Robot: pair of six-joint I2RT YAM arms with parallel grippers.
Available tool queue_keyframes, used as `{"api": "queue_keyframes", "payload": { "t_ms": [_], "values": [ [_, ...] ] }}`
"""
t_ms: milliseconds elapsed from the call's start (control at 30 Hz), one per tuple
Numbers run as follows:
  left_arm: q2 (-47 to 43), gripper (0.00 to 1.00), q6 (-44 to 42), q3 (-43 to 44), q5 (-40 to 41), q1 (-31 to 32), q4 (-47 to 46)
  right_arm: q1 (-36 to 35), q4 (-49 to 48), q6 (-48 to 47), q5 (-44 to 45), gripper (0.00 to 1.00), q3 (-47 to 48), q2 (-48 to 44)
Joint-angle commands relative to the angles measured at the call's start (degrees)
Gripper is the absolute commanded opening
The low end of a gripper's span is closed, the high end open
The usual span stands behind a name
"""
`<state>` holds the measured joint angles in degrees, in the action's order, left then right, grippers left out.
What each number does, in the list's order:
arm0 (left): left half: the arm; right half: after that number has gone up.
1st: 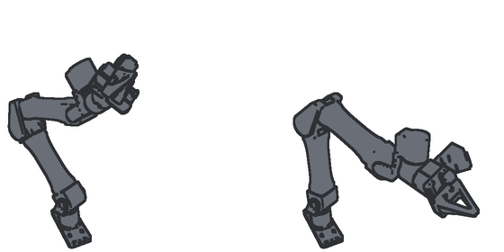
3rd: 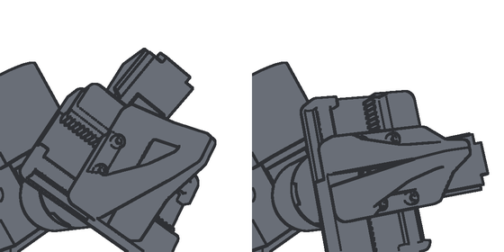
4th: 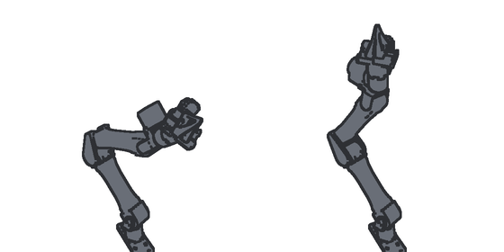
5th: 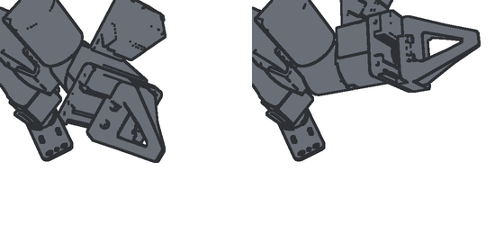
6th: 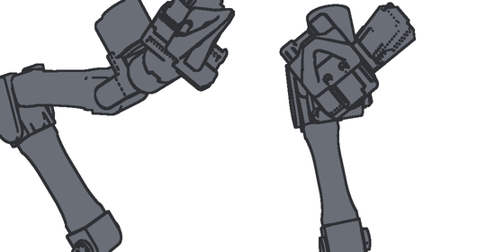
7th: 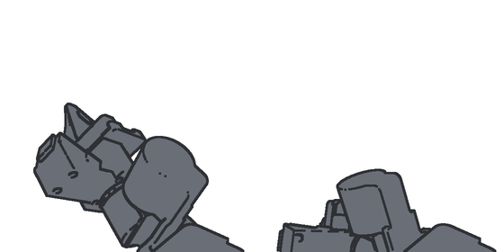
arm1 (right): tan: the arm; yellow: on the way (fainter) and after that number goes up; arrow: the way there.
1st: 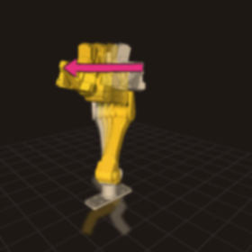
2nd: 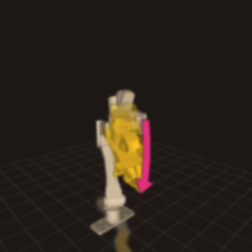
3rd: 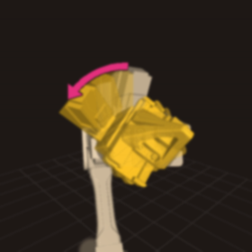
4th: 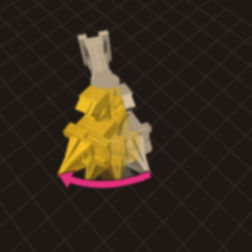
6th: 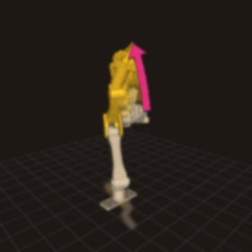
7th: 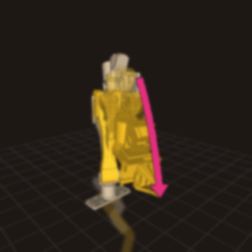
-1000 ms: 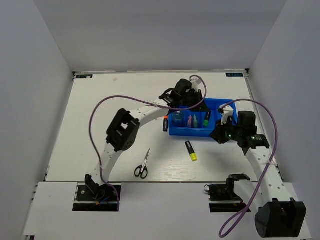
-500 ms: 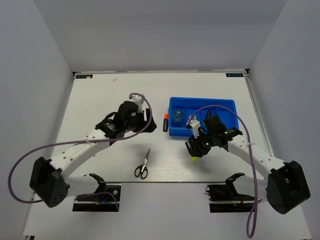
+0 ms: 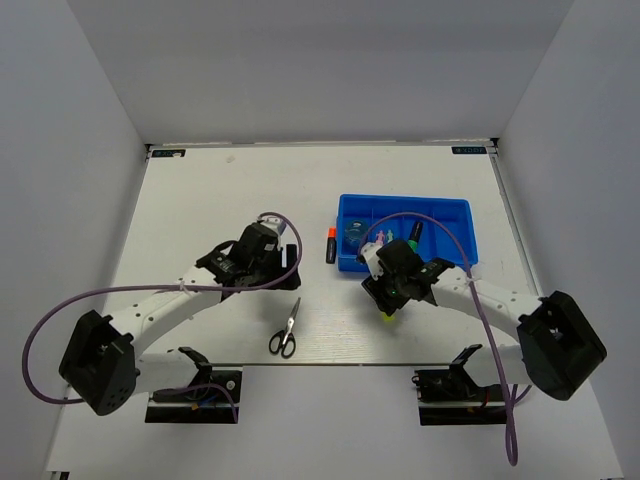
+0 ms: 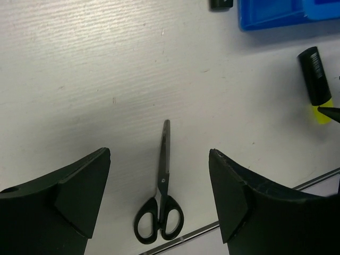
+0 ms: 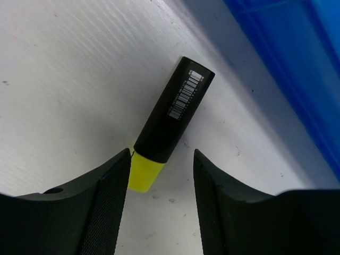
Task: Sort the stationery into containers
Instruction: Grab a piece of stationery with the right arm
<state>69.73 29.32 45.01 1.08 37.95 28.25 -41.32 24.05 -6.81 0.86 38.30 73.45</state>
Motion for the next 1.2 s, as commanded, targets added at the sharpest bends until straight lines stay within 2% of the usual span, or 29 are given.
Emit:
{"api": "queue_keyframes", "payload": {
  "t_ms": [0,200,300,467,600,733,933,1167],
  "values": [
    [-2.76,0.85,-0.23,-1.94,0.24,-0.51,-0.21,-1.57,-2.60,1.10,4.75,0.54,-0.07,2.04],
    [-5.39,0.85,-0.23,-3.96,0.06,-1.39,0.14,-2.27,-2.61,1.27,3.19,0.47,-0.69,4.32],
    [-6.01,0.85,-0.14,-4.49,-0.12,-1.39,0.32,-2.97,-1.82,1.10,1.25,0.40,-0.51,5.47],
    [-6.80,0.85,-0.23,-5.29,-0.29,-1.48,0.31,-3.24,-0.41,-0.31,-2.09,0.37,-0.77,6.44],
    [-6.98,0.85,0.03,-5.37,-0.55,-1.48,0.23,-3.68,0.38,-1.27,-2.44,0.22,-0.16,7.32],
    [-7.07,0.85,-0.05,-5.29,-0.55,-1.57,0.23,-3.86,1.43,-3.38,-3.14,0.00,0.19,7.15],
    [-6.98,0.85,-0.40,-5.11,-0.99,-1.65,-0.04,-4.03,0.38,-6.28,-8.15,0.00,-0.07,-3.30],
    [-2.51,0.85,-0.67,-2.31,-2.66,-1.48,-1.61,-3.68,1.00,-10.85,-5.18,0.00,2.82,-14.56]
  ]
}}
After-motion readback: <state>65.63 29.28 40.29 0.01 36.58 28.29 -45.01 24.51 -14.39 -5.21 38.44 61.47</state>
